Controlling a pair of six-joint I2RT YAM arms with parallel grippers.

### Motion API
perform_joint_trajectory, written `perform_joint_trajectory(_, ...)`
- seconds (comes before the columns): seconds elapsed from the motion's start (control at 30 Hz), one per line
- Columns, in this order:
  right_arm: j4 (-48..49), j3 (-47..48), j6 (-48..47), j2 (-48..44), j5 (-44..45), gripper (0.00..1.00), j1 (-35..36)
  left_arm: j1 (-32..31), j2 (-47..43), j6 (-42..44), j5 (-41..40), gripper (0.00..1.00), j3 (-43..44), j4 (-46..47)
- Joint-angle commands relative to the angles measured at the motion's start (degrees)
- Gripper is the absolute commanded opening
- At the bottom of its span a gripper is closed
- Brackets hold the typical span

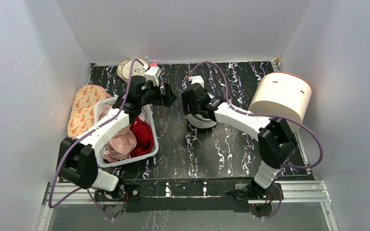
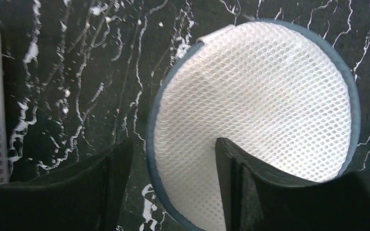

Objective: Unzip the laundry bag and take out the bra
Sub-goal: Unzip the laundry bag at the center of the board.

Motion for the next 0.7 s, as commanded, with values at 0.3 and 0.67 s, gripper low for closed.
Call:
perform_joint_trajectory(0.3, 4.17, -15.76, -11.67, -11.43, -3.98, 0.27, 0.03, -0.23, -1.24, -0.17, 1.92, 0.98, 2.26, 0.49)
perform_joint_trajectory(0.67, 13.62, -29.93, -14.77, -27.47, -13.62, 0.33, -0.04, -0.83, 1.89, -4.79, 13.88, 0.98, 0.45, 6.92)
